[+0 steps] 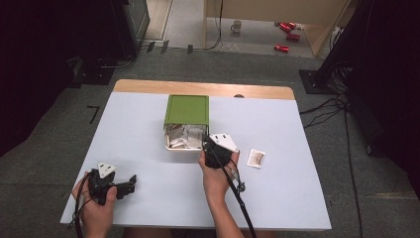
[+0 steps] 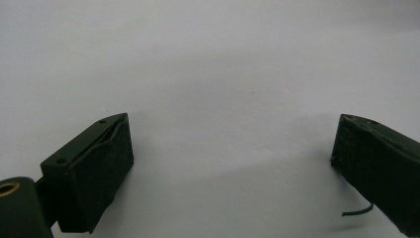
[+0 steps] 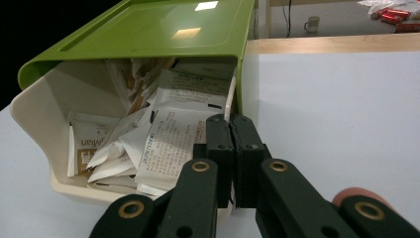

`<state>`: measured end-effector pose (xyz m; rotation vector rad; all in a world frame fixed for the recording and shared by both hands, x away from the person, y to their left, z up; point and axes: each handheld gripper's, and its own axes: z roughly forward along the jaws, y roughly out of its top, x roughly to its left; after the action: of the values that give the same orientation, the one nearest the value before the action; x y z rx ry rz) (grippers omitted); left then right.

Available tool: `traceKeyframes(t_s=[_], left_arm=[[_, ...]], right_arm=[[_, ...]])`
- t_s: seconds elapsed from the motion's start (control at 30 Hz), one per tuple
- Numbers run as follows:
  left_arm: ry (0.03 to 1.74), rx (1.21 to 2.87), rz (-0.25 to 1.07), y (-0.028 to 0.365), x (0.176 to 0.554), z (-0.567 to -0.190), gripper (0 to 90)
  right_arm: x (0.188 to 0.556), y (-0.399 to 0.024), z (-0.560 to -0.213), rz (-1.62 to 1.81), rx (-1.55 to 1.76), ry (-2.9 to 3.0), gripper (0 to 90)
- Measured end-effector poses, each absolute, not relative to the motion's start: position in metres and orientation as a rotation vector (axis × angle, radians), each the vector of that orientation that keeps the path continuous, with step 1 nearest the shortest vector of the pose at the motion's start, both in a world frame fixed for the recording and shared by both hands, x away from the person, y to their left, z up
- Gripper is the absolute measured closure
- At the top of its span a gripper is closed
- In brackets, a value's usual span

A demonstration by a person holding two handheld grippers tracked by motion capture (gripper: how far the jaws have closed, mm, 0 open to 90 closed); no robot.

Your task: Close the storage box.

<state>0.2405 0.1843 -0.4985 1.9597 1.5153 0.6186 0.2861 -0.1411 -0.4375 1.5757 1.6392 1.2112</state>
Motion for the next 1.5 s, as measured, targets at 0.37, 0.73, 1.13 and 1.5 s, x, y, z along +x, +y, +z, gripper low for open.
traceKeyframes(t_s=[0.37, 0.73, 1.13, 1.5], left_arm=[[1.515, 1.959, 0.619, 0.184, 0.24, -0.499, 2.9], [1.516, 1.958, 0.617, 0.184, 0.24, -0.499, 2.9], [1.516, 1.958, 0.617, 0.184, 0.24, -0.499, 2.9], [1.516, 1.959, 0.617, 0.184, 0.24, -0.499, 2.8]], right_arm=[[0.287, -0.142, -0.438, 1.222, 1.584, 1.638, 87.5], [0.278, -0.143, -0.444, 1.207, 1.544, 1.639, 87.8], [0.278, -0.143, -0.444, 1.206, 1.551, 1.632, 90.0], [0.284, -0.14, -0.443, 1.198, 1.58, 1.615, 90.0]])
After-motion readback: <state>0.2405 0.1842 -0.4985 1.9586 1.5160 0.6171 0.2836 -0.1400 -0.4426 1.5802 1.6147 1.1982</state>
